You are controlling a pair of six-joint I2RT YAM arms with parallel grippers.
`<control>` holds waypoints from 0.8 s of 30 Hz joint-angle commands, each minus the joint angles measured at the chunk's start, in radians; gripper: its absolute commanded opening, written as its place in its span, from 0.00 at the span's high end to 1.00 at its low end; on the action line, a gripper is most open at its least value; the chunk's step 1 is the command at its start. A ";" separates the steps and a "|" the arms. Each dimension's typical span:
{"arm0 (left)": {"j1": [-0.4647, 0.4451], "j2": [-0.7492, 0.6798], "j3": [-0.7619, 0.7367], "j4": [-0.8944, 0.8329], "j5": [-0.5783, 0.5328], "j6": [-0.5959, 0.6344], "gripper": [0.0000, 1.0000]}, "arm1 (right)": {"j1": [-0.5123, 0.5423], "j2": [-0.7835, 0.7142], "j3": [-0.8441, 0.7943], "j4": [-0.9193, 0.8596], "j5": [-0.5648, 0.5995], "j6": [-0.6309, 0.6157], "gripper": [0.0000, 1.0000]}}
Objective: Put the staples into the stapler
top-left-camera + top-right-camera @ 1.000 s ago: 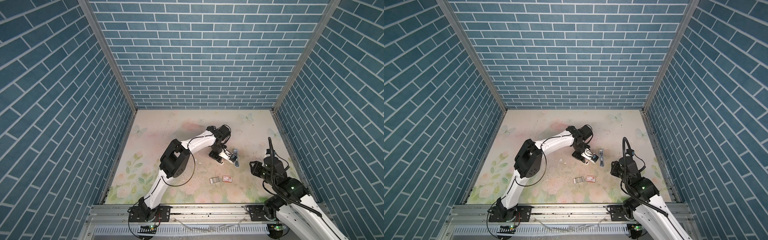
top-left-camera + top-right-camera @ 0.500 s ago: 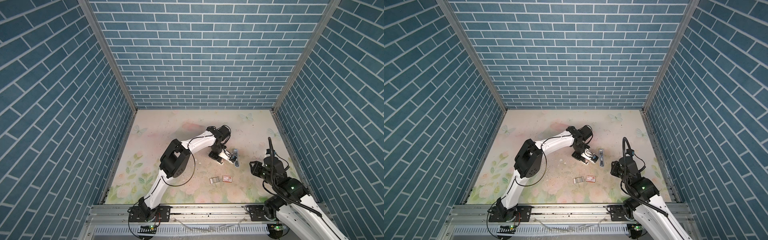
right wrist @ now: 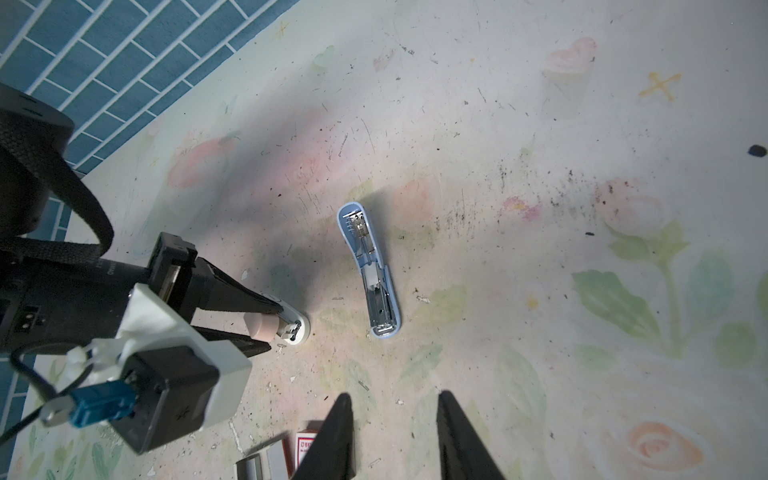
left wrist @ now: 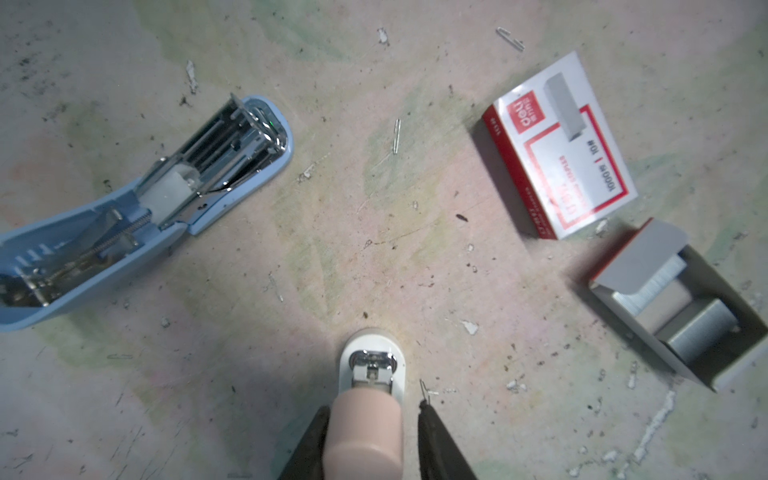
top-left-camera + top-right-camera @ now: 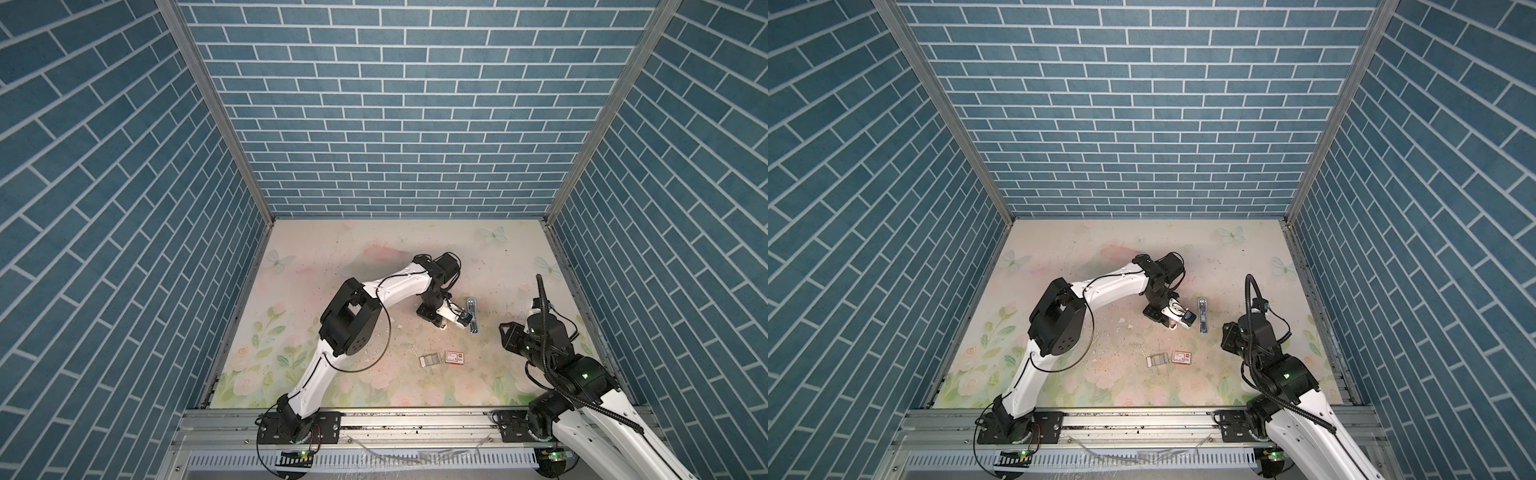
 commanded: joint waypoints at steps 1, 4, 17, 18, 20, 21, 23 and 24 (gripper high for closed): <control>-0.005 -0.028 -0.008 -0.006 0.011 -0.008 0.63 | -0.004 -0.005 0.000 -0.012 0.009 0.025 0.65; -0.005 -0.030 -0.003 -0.005 0.011 -0.013 0.63 | -0.003 -0.005 0.001 -0.012 0.009 0.025 0.65; -0.003 -0.037 -0.004 -0.010 0.013 -0.031 0.85 | -0.003 0.007 -0.005 -0.012 0.006 0.018 0.66; -0.002 -0.042 -0.006 -0.013 0.011 -0.035 0.87 | -0.003 0.013 -0.005 -0.010 0.001 0.016 0.66; 0.002 -0.059 -0.019 -0.011 0.007 -0.047 0.88 | -0.004 0.030 -0.005 0.008 -0.024 0.007 0.66; 0.006 -0.071 -0.030 -0.009 0.006 -0.052 0.88 | -0.005 0.045 -0.002 0.020 -0.042 0.001 0.66; 0.018 -0.098 -0.050 -0.010 0.015 -0.069 0.89 | -0.003 0.082 0.007 0.050 -0.085 -0.015 0.66; 0.026 -0.113 -0.057 -0.014 0.022 -0.081 0.89 | -0.003 0.109 0.015 0.068 -0.111 -0.024 0.66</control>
